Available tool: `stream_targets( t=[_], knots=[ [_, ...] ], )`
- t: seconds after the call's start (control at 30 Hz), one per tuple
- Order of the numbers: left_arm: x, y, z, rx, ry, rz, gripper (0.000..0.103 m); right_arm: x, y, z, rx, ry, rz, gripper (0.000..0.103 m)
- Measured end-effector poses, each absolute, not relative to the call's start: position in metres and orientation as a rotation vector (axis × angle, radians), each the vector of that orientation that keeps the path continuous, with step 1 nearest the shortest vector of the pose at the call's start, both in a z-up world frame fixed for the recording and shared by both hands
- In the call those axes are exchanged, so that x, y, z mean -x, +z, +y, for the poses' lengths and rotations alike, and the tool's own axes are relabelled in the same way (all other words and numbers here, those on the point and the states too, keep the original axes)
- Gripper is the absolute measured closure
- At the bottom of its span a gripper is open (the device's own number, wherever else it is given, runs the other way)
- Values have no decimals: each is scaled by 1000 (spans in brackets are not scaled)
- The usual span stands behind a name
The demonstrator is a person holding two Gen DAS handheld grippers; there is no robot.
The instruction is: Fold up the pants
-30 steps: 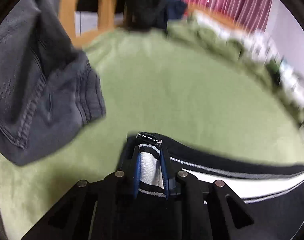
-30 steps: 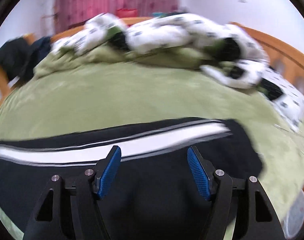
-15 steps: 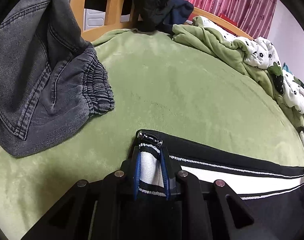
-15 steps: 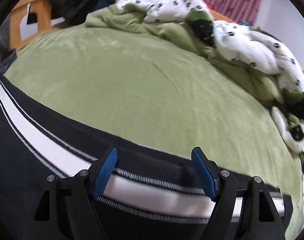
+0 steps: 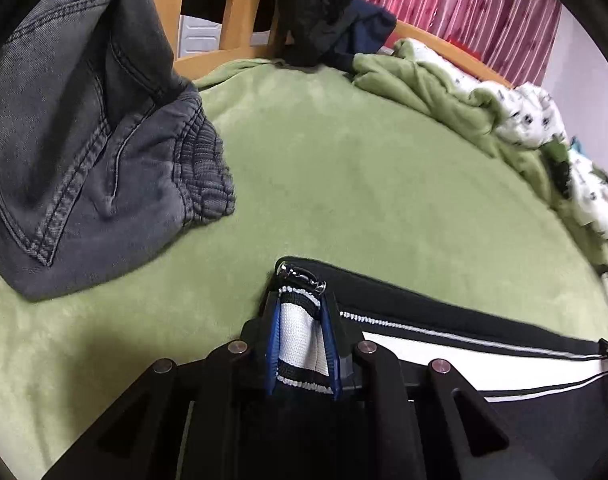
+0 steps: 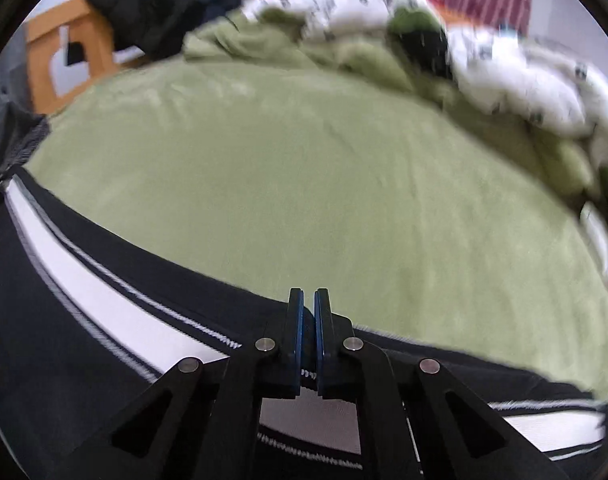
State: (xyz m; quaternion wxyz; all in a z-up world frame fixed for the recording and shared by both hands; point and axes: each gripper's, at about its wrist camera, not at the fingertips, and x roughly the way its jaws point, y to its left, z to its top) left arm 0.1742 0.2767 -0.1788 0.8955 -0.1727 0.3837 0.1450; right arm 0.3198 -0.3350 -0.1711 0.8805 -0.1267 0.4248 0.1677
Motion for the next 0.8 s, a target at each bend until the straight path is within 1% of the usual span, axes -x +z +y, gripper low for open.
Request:
stream_targets(
  t=[0.03, 0.07, 0.1, 0.17, 0.2, 0.27, 0.3, 0.33, 0.4, 0.47, 0.57, 0.67, 0.7, 0.73, 0.8],
  knots=[
    [-173, -177, 274, 335, 308, 790, 80, -324, -183, -337, 257, 341, 909, 97],
    [-173, -174, 272, 327, 311, 791, 80, -322, -185, -338, 243, 324, 876, 97],
    [-171, -170, 272, 323, 307, 804, 77, -321, -183, -341, 219, 307, 858, 94],
    [-165, -163, 271, 316, 306, 835, 73, -314, -170, -350, 147, 265, 829, 93],
    [-155, -156, 269, 305, 295, 837, 70, -304, -162, -355, 125, 230, 797, 88],
    [-135, -144, 262, 289, 278, 817, 54, -282, -147, -368, 70, 151, 735, 65],
    [-117, -137, 257, 288, 266, 801, 40, -274, -142, -373, 41, 113, 734, 44],
    [-102, -133, 251, 299, 243, 788, 35, -261, -136, -380, -20, 77, 751, 32],
    [-79, -130, 240, 328, 181, 783, 35, -246, -134, -384, -98, 40, 836, 33],
    [-52, -136, 224, 371, 101, 810, 34, -228, -130, -380, -112, 30, 904, 33],
    [-15, -155, 204, 412, 23, 867, 34, -193, -115, -366, -77, 2, 868, 33],
    [12, -185, 204, 521, -25, 881, 35, -168, -102, -352, -62, 0, 851, 33],
    [17, -193, 207, 566, -24, 863, 35, -160, -102, -348, -71, 5, 853, 33],
    [23, -196, 211, 612, -20, 802, 35, -153, -103, -344, -81, 8, 861, 33],
    [23, -199, 220, 710, -15, 735, 34, -149, -106, -334, -110, 34, 916, 33]
  ],
)
